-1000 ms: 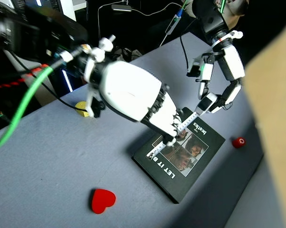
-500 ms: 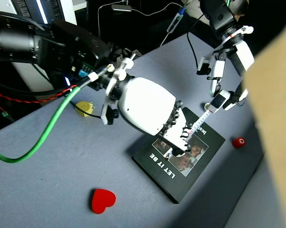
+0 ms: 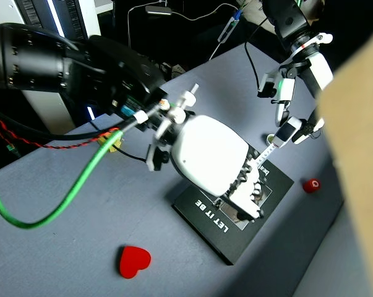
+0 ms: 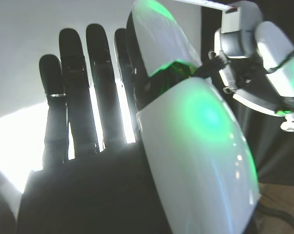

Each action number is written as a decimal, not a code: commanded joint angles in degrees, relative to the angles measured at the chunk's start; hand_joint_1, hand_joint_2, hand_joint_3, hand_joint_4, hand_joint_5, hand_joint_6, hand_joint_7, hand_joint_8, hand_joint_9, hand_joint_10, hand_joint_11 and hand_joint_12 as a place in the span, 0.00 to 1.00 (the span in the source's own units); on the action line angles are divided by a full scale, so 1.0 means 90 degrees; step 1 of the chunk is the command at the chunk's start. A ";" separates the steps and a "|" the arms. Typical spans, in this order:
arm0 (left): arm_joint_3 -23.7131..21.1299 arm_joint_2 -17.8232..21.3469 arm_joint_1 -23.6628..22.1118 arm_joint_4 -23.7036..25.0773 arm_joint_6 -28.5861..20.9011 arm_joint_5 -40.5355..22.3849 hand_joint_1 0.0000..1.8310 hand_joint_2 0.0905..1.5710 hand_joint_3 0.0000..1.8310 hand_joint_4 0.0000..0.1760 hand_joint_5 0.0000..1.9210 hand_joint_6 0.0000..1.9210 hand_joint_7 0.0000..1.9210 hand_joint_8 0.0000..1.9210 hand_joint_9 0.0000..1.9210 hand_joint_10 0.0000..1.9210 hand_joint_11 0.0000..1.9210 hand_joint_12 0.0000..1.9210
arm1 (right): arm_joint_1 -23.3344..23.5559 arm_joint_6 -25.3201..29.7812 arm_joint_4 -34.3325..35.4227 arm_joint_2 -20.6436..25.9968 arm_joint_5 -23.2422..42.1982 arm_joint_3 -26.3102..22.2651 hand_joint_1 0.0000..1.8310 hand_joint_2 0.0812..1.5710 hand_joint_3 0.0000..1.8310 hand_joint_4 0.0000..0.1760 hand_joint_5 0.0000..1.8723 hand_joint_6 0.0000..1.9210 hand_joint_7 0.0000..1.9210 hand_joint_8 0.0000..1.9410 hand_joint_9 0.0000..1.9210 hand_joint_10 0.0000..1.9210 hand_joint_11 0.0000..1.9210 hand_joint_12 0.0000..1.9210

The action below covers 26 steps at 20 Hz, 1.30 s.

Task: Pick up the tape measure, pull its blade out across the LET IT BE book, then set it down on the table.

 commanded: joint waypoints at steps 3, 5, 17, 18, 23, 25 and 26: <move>-0.0001 -0.0002 -0.0072 0.0001 -0.0055 -0.0766 0.76 0.66 0.00 0.00 0.58 0.28 0.56 0.44 0.50 0.63 0.48 0.52 | 0.0053 0.0052 -0.0427 -0.0045 0.0172 0.0051 0.57 0.73 0.00 0.00 0.36 0.01 0.38 0.01 0.35 0.04 0.08 0.65; -0.0009 -0.0008 -0.0061 -0.0027 -0.0061 -0.0769 0.76 0.66 0.00 0.00 0.57 0.30 0.56 0.44 0.49 0.63 0.48 0.52 | 0.0046 0.0060 -0.0427 -0.0083 0.0165 0.0100 0.57 0.73 0.00 0.00 0.36 0.01 0.38 0.01 0.35 0.04 0.08 0.65; -0.0036 -0.0020 -0.0043 -0.0003 -0.0078 -0.0770 0.76 0.66 0.00 0.00 0.57 0.31 0.56 0.44 0.50 0.63 0.49 0.51 | 0.0011 0.0065 -0.0396 -0.0230 0.0129 0.0294 0.57 0.73 0.00 0.00 0.36 0.01 0.39 0.01 0.36 0.03 0.09 0.65; -0.0030 -0.0025 -0.0053 -0.0003 -0.0078 -0.0770 0.76 0.66 0.00 0.00 0.57 0.31 0.56 0.44 0.50 0.63 0.48 0.51 | -0.0005 0.0065 -0.0396 -0.0239 0.0124 0.0297 0.57 0.73 0.00 0.00 0.36 0.01 0.39 0.01 0.36 0.03 0.08 0.65; -0.0052 -0.0008 -0.0054 0.0015 -0.0078 -0.0768 0.76 0.66 0.00 0.00 0.58 0.29 0.56 0.44 0.50 0.63 0.48 0.51 | -0.0031 0.0055 -0.0399 -0.0253 0.0122 0.0311 0.57 0.73 0.00 0.00 0.37 0.01 0.39 0.01 0.36 0.03 0.08 0.65; -0.0049 -0.0006 -0.0056 -0.0006 -0.0078 -0.0769 0.76 0.66 0.00 0.00 0.58 0.29 0.56 0.43 0.50 0.63 0.48 0.51 | -0.0037 0.0053 -0.0399 -0.0253 0.0122 0.0312 0.57 0.73 0.00 0.00 0.37 0.01 0.39 0.01 0.36 0.03 0.08 0.65; -0.0044 -0.0008 -0.0056 -0.0015 -0.0078 -0.0770 0.76 0.66 0.00 0.00 0.57 0.31 0.57 0.43 0.50 0.63 0.48 0.51 | -0.0039 0.0055 -0.0399 -0.0253 0.0121 0.0313 0.57 0.73 0.00 0.00 0.37 0.01 0.39 0.01 0.36 0.03 0.08 0.65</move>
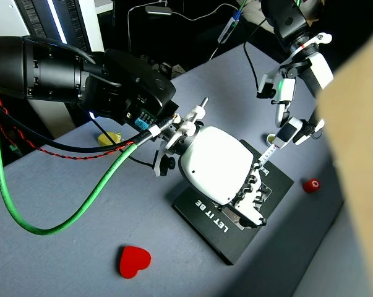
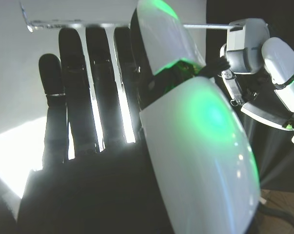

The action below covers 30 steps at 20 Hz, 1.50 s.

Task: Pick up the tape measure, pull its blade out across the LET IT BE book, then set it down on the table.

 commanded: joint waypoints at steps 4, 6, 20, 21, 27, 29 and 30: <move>0.0004 0.0020 -0.0047 0.0117 -0.0068 -0.0644 0.76 0.66 0.00 0.00 0.58 0.31 0.57 0.42 0.50 0.62 0.48 0.51 | 0.0040 0.0037 -0.0450 0.0022 0.0209 0.0029 0.57 0.73 0.00 0.00 0.37 0.01 0.39 0.00 0.36 0.03 0.08 0.65; 0.0004 0.0020 -0.0048 0.0107 -0.0068 -0.0652 0.76 0.66 0.00 0.00 0.58 0.31 0.57 0.42 0.50 0.62 0.48 0.51 | 0.0033 0.0041 -0.0450 0.0021 0.0207 0.0045 0.57 0.73 0.00 0.00 0.37 0.01 0.39 0.00 0.36 0.03 0.08 0.65; -0.0005 0.0022 -0.0057 0.0085 -0.0068 -0.0689 0.76 0.66 0.00 0.00 0.58 0.30 0.56 0.45 0.49 0.63 0.48 0.51 | 0.0050 0.0049 -0.0457 0.0025 0.0205 0.0061 0.56 0.74 0.00 0.00 0.37 0.01 0.40 0.01 0.37 0.03 0.10 0.66; -0.0005 0.0020 -0.0057 0.0084 -0.0068 -0.0693 0.76 0.66 0.00 0.00 0.58 0.30 0.56 0.45 0.49 0.63 0.48 0.51 | 0.0050 0.0049 -0.0457 0.0027 0.0205 0.0061 0.57 0.74 0.00 0.00 0.38 0.01 0.41 0.01 0.38 0.04 0.11 0.68; -0.0008 0.0020 -0.0054 0.0084 -0.0068 -0.0698 0.76 0.66 0.00 0.00 0.57 0.31 0.56 0.44 0.50 0.62 0.48 0.52 | 0.0050 0.0055 -0.0458 0.0026 0.0191 0.0061 0.63 0.76 0.00 0.12 0.42 0.66 0.44 0.64 0.36 0.57 0.26 0.84; -0.0012 0.0020 -0.0056 0.0084 -0.0067 -0.0698 0.76 0.66 0.00 0.00 0.57 0.32 0.56 0.43 0.50 0.62 0.48 0.52 | 0.0050 0.0062 -0.0463 0.0026 0.0189 0.0060 0.64 0.75 0.00 0.09 0.42 0.65 0.45 0.64 0.36 0.58 0.26 0.84; -0.0013 0.0020 -0.0055 0.0084 -0.0067 -0.0698 0.76 0.66 0.00 0.00 0.56 0.33 0.57 0.43 0.50 0.62 0.48 0.52 | 0.0050 0.0065 -0.0467 0.0027 0.0189 0.0060 0.64 0.75 0.00 0.00 0.41 0.65 0.46 0.64 0.35 0.58 0.26 0.84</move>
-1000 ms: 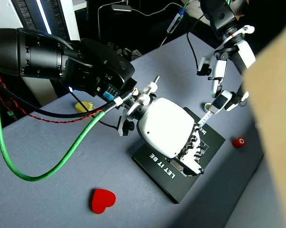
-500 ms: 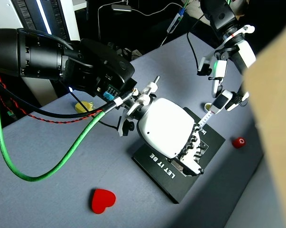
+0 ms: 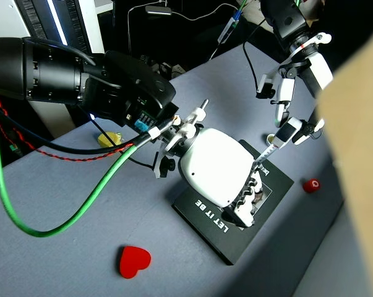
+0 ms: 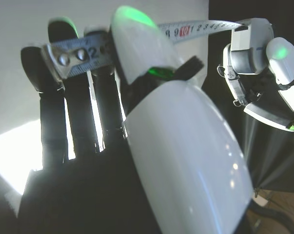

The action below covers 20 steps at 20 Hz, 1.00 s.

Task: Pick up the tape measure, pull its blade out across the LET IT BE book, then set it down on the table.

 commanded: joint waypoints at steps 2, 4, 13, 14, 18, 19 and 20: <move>0.0008 0.0024 -0.0050 0.0096 -0.0071 -0.0664 0.76 0.66 0.00 0.00 0.56 0.33 0.57 0.44 0.49 0.63 0.48 0.51 | 0.0052 0.0036 -0.0468 0.0029 0.0198 0.0018 0.64 0.75 0.00 0.00 0.40 0.65 0.46 0.64 0.35 0.58 0.25 0.84; 0.0007 0.0027 -0.0050 0.0091 -0.0071 -0.0685 0.76 0.66 0.00 0.00 0.56 0.33 0.56 0.44 0.49 0.63 0.48 0.51 | 0.0042 0.0047 -0.0520 0.0054 0.0196 0.0017 0.64 0.75 0.00 0.00 0.41 0.65 0.45 0.65 0.35 0.58 0.25 0.84; -0.0005 0.0043 -0.0043 0.0062 -0.0071 -0.0750 0.76 0.67 0.00 0.00 0.57 0.31 0.55 0.46 0.49 0.63 0.48 0.51 | -0.0090 0.0059 -0.0932 0.0499 0.0144 -0.0220 0.64 0.76 0.00 0.06 0.41 0.65 0.44 0.66 0.34 0.59 0.24 0.83; -0.0005 0.0045 -0.0046 0.0052 -0.0071 -0.0762 0.76 0.67 0.00 0.00 0.57 0.31 0.55 0.45 0.50 0.63 0.48 0.51 | -0.0101 0.0059 -0.0958 0.0562 0.0135 -0.0247 0.64 0.76 0.00 0.06 0.41 0.65 0.44 0.66 0.34 0.59 0.24 0.83; 0.0003 0.0045 -0.0056 0.0036 -0.0071 -0.0790 0.76 0.66 0.00 0.00 0.57 0.31 0.56 0.45 0.50 0.63 0.49 0.51 | -0.0134 0.0063 -0.1027 0.0875 0.0067 -0.0386 0.64 0.76 0.00 0.00 0.40 0.66 0.45 0.65 0.34 0.59 0.25 0.83; -0.0001 0.0046 -0.0050 0.0036 -0.0071 -0.0789 0.76 0.66 0.00 0.00 0.57 0.31 0.56 0.45 0.50 0.63 0.48 0.51 | -0.0137 0.0063 -0.1037 0.0917 0.0060 -0.0408 0.64 0.76 0.00 0.00 0.40 0.66 0.45 0.65 0.34 0.59 0.25 0.83; -0.0006 0.0047 -0.0043 0.0035 -0.0071 -0.0789 0.76 0.66 0.00 0.00 0.57 0.31 0.56 0.45 0.50 0.63 0.48 0.51 | -0.0138 0.0063 -0.1040 0.0952 0.0056 -0.0426 0.64 0.76 0.00 0.00 0.40 0.66 0.45 0.65 0.35 0.59 0.26 0.83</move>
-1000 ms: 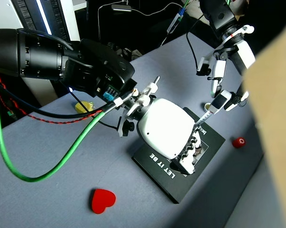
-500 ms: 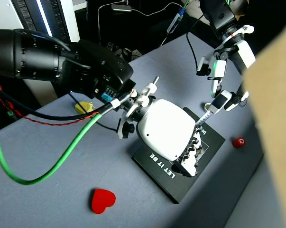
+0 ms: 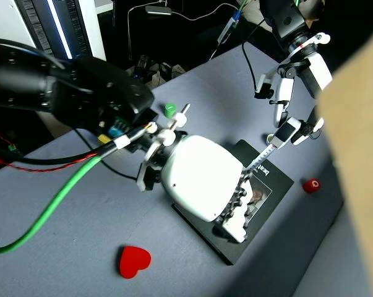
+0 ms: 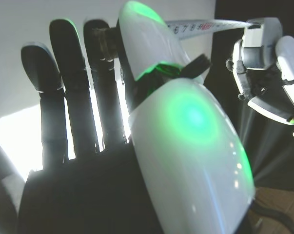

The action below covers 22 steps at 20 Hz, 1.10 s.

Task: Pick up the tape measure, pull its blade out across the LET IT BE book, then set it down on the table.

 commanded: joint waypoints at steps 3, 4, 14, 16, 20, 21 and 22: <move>0.0022 0.0050 -0.0037 0.0116 -0.0008 -0.0771 0.76 0.66 0.00 0.00 0.57 0.31 0.56 0.45 0.50 0.63 0.48 0.51 | 0.0015 -0.0041 -0.0420 0.0207 0.0404 -0.0044 0.64 0.76 0.00 0.01 0.41 0.66 0.45 0.65 0.35 0.59 0.27 0.83; 0.0022 0.0048 -0.0039 0.0116 -0.0007 -0.0771 0.76 0.66 0.00 0.00 0.57 0.31 0.56 0.45 0.50 0.63 0.48 0.51 | 0.0005 -0.0041 -0.0420 0.0247 0.0399 -0.0060 0.64 0.76 0.00 0.01 0.41 0.66 0.45 0.65 0.35 0.59 0.26 0.83; 0.0022 0.0047 -0.0055 0.0153 0.0009 -0.0770 0.76 0.66 0.00 0.00 0.57 0.32 0.56 0.43 0.50 0.63 0.48 0.52 | -0.0084 -0.0028 -0.0499 0.0795 0.0236 -0.0199 0.64 0.76 0.00 0.01 0.40 0.67 0.44 0.66 0.34 0.59 0.26 0.83; 0.0020 0.0046 -0.0059 0.0153 0.0009 -0.0770 0.76 0.66 0.00 0.00 0.57 0.32 0.56 0.43 0.50 0.63 0.48 0.52 | -0.0102 -0.0016 -0.0516 0.0898 0.0182 -0.0201 0.64 0.76 0.00 0.00 0.39 0.67 0.44 0.66 0.34 0.59 0.26 0.83; 0.0022 0.0049 -0.0060 0.0154 0.0009 -0.0770 0.76 0.66 0.00 0.00 0.56 0.33 0.57 0.42 0.50 0.63 0.48 0.52 | -0.0200 0.0007 -0.0608 0.1086 0.0139 -0.0206 0.64 0.76 0.00 0.00 0.39 0.68 0.44 0.66 0.35 0.60 0.27 0.83; 0.0024 0.0047 -0.0066 0.0154 0.0009 -0.0770 0.76 0.66 0.00 0.00 0.56 0.33 0.57 0.42 0.50 0.63 0.48 0.52 | -0.0216 0.0017 -0.0648 0.1138 0.0122 -0.0207 0.64 0.76 0.00 0.00 0.39 0.68 0.44 0.66 0.35 0.60 0.27 0.83; 0.0024 0.0045 -0.0071 0.0154 0.0009 -0.0770 0.76 0.66 0.00 0.00 0.56 0.33 0.57 0.42 0.50 0.63 0.48 0.52 | -0.0219 0.0018 -0.0650 0.1214 0.0091 -0.0217 0.64 0.76 0.00 0.00 0.39 0.68 0.44 0.66 0.35 0.60 0.27 0.83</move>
